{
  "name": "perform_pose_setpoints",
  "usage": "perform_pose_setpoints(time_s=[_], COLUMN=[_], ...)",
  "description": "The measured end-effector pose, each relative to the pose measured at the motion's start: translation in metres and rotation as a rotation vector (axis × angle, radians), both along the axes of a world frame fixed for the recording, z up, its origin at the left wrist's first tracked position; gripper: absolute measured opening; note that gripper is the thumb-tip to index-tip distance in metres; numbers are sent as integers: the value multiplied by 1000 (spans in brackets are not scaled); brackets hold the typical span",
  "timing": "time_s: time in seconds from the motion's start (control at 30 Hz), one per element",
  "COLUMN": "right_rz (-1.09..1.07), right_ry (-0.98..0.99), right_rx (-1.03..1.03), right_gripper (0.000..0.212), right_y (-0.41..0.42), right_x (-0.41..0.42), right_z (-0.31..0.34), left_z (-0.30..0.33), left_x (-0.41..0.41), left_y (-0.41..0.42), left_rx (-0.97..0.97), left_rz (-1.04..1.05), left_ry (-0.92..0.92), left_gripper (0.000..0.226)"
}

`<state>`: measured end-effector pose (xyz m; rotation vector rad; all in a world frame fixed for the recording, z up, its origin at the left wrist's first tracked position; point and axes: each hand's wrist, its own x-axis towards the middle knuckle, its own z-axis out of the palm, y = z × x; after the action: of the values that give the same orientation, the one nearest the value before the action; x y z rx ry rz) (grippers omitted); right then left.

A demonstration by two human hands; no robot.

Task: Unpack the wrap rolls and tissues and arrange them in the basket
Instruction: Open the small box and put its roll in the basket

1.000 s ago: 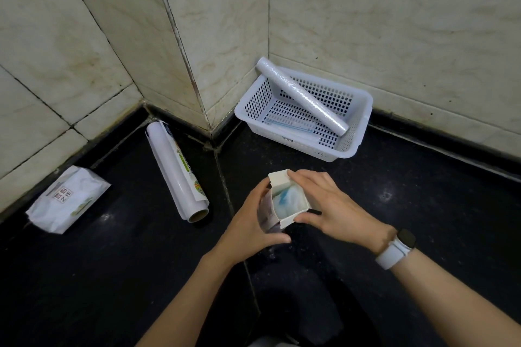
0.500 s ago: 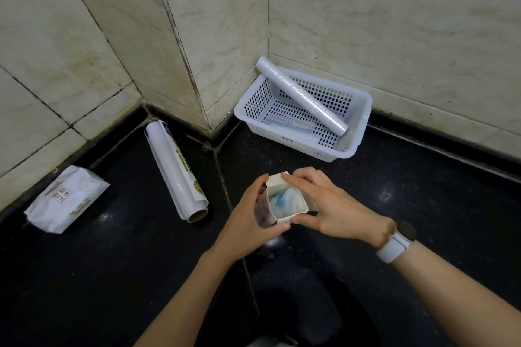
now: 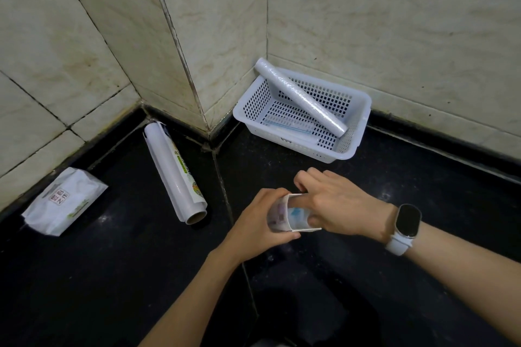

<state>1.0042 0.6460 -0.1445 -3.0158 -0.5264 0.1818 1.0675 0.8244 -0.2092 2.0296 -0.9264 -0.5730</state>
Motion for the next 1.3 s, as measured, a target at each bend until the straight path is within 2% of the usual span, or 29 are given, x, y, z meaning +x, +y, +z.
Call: perform_pose_setpoints(time_s=[0.1,0.27,0.4,0.47,0.53,0.63,0.7,0.77,0.87,0.97,1.07,1.17,1.23,1.3], right_rz=[4,-84,-207,-280,-296,-314,-343,-396,-591,-885,-1139,-1277,-1257,-1196], right_ry=[-28,-114,-123,-55,94,317,253,72,-112,-164,-144,-112,-54,2], right_rx=[23,232,412,521,595,611,591,536,520,707,931,1301,1523,1616], right_gripper=[15,21,26,37,52,62,53,33,13,10,15,19,20,18], right_y=[-1,-22,-35,-38,-35,-28,-24,-24,-33,-50,-69,-81,-86,-90], right_x=[-2,-15,-21,-27,-33,-39,-38,-34,-27,-20,-16,-9,3,23], right_z=[-5,2,5,1,-6,-17,-25,-30,-33,-35,-38,-36,-29,-23], left_z=[-1,1,4,4,3,-1,-4,-7,-12,-20,-26,-25,-20,-12], left_x=[-1,9,24,30,32,31,30,28,22,21,29,40,51,69], left_y=[-2,0,0,0,-3,-8,-11,-15,-21,-24,-27,-31,-39,-50], left_rx=[14,-1,62,108,163,217,228,256,358,483,663,708,631,520], left_rz=[-18,40,135,172,202,226,240,231,184,149,-9,-122,-99,0], left_ry=[-7,-30,-185,-223,-227,-237,-219,-206,-235,-254,-205,-109,-132,-219], left_gripper=[66,61,63,65,67,68,68,69,68,72,92,108,99,81])
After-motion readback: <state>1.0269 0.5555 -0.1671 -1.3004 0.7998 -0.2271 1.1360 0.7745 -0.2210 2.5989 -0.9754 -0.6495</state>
